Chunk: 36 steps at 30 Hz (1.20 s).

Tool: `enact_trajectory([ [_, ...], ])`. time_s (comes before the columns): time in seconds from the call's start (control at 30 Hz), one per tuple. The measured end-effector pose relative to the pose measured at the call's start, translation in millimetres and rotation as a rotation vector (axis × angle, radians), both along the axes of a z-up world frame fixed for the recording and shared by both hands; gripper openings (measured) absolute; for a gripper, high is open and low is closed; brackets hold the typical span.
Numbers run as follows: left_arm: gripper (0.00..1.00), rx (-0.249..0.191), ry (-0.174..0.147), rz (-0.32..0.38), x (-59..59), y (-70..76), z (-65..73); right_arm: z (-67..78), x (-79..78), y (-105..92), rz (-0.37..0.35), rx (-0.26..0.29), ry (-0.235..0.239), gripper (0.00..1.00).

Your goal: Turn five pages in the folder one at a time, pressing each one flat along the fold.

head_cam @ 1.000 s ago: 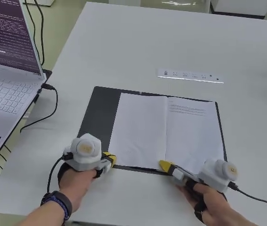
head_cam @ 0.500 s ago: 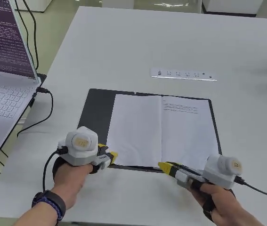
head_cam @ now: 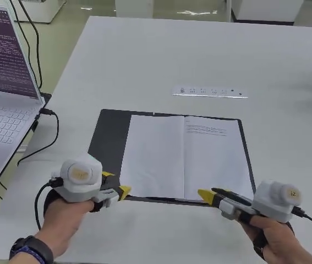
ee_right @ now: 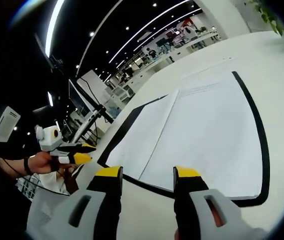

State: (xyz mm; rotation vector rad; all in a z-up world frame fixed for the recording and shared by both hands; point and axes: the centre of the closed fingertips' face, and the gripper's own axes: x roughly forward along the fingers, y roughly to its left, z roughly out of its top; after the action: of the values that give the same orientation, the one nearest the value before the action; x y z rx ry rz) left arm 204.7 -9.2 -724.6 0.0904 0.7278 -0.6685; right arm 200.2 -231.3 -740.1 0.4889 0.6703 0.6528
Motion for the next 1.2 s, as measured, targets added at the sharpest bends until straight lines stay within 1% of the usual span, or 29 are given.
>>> enact_trajectory([
  [0.1,0.35,0.002,-0.009,0.000,-0.6,4.3,6.6,5.2,-1.2,-11.4,0.002,-0.036,-0.019,0.43],
  [0.17,0.37,0.003,-0.017,0.000,-1.1,6.8,12.1,11.6,-0.5,-17.0,-0.007,-0.037,-0.036,0.45],
  [0.2,0.38,0.001,-0.026,0.000,-1.6,9.1,17.9,16.1,0.3,-20.9,-0.013,-0.040,-0.050,0.46],
  [0.33,0.42,0.003,-0.053,-0.006,-1.2,13.4,30.4,27.1,1.4,-34.1,-0.022,-0.069,-0.086,0.48],
  [0.5,0.47,0.008,-0.081,-0.016,-2.0,16.9,46.7,36.4,1.0,-47.5,-0.020,-0.105,-0.120,0.51],
  [0.57,0.49,0.004,-0.090,-0.017,-2.6,17.7,53.3,40.1,0.3,-51.2,-0.024,-0.106,-0.130,0.54],
  [0.67,0.52,-0.009,-0.100,0.000,-4.1,18.9,62.6,44.3,-2.9,-55.9,-0.024,-0.119,-0.138,0.59],
  [0.73,0.55,-0.014,-0.104,0.012,-4.6,21.4,64.5,46.5,-5.5,-58.7,-0.024,-0.126,-0.144,0.60],
  [0.8,0.57,-0.017,-0.102,0.018,-7.8,22.0,65.8,50.3,-9.0,-59.8,-0.025,-0.126,-0.149,0.62],
  [0.9,0.59,-0.025,-0.110,0.028,-13.6,21.7,69.7,50.0,-12.3,-62.9,-0.023,-0.136,-0.150,0.63],
  [0.97,0.61,-0.027,-0.111,0.037,-15.0,22.4,70.8,51.2,-14.8,-64.9,-0.023,-0.145,-0.153,0.64],
  [1.07,0.65,-0.046,-0.113,0.084,-18.9,26.4,76.3,51.9,-16.2,-70.3,-0.042,-0.142,-0.154,0.64],
  [1.13,0.67,-0.076,-0.118,0.125,-20.1,29.6,81.2,52.4,-17.5,-72.0,-0.045,-0.145,-0.149,0.65],
  [1.2,0.69,-0.084,-0.125,0.141,-22.1,32.1,84.0,54.3,-19.6,-72.7,-0.040,-0.152,-0.149,0.66],
])
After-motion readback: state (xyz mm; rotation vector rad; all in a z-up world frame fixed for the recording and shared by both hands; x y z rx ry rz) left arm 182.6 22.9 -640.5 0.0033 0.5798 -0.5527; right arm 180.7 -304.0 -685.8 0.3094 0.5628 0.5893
